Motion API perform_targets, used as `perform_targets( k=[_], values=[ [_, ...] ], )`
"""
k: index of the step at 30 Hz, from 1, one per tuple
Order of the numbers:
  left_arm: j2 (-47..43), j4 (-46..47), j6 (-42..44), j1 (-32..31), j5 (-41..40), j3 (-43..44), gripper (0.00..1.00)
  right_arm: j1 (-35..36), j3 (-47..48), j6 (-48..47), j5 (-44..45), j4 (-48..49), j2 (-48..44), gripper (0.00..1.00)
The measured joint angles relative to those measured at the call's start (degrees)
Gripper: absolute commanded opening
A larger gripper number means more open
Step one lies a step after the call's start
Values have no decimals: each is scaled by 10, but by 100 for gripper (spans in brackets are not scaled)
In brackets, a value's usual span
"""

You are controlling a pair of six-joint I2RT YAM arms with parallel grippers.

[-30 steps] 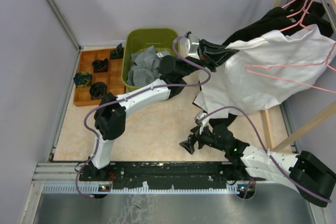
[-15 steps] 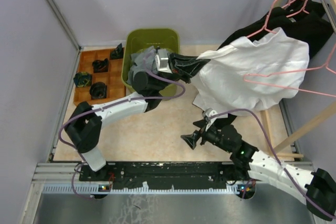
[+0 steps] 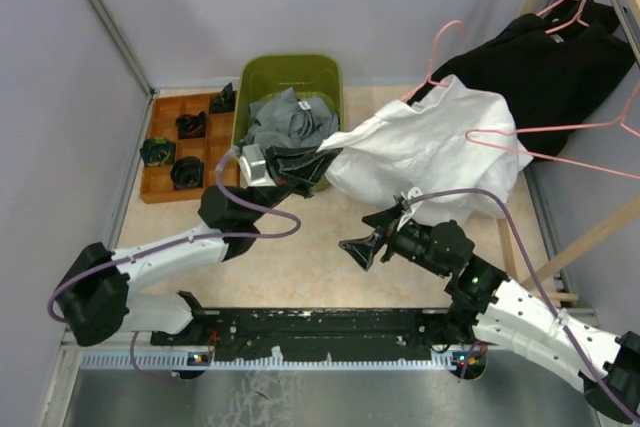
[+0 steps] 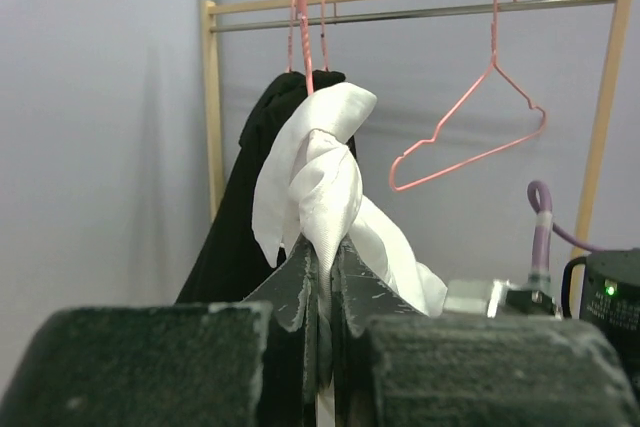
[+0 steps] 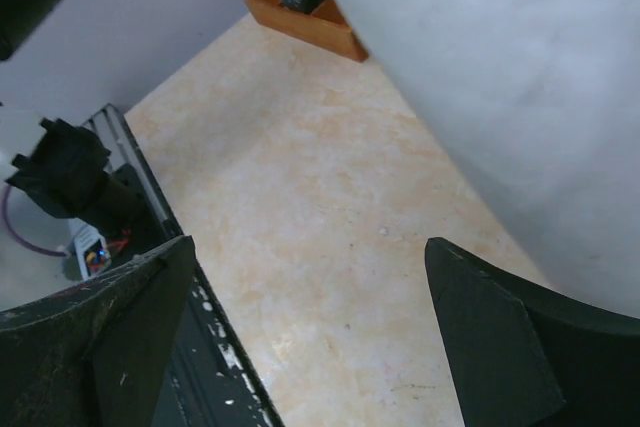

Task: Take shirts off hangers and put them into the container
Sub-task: Pick up the hanger from the clothesline.

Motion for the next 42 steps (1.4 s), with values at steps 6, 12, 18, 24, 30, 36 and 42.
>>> perform_targets(
  k=[6, 12, 18, 24, 30, 36, 42],
  values=[
    [-119, -50, 24, 0, -37, -82, 0, 0, 72, 34, -17, -31, 2, 96],
    [-240, -147, 52, 0, -56, -177, 0, 0, 144, 56, 27, -43, 44, 94],
    [-348, -271, 61, 0, -71, -233, 0, 0, 248, 117, 78, -89, 158, 95],
    [-381, -374, 82, 0, -61, -233, 0, 0, 312, 201, 135, -117, 221, 96],
    [-379, -434, 97, 0, -48, -233, 0, 1, 341, 305, 216, -191, 276, 99],
    [-379, -447, 108, 0, -37, -229, 0, 2, 343, 392, 269, -264, 296, 97],
    [-361, -466, 116, -1, 4, -207, 0, 2, 344, 422, 268, -265, 331, 80]
  ],
)
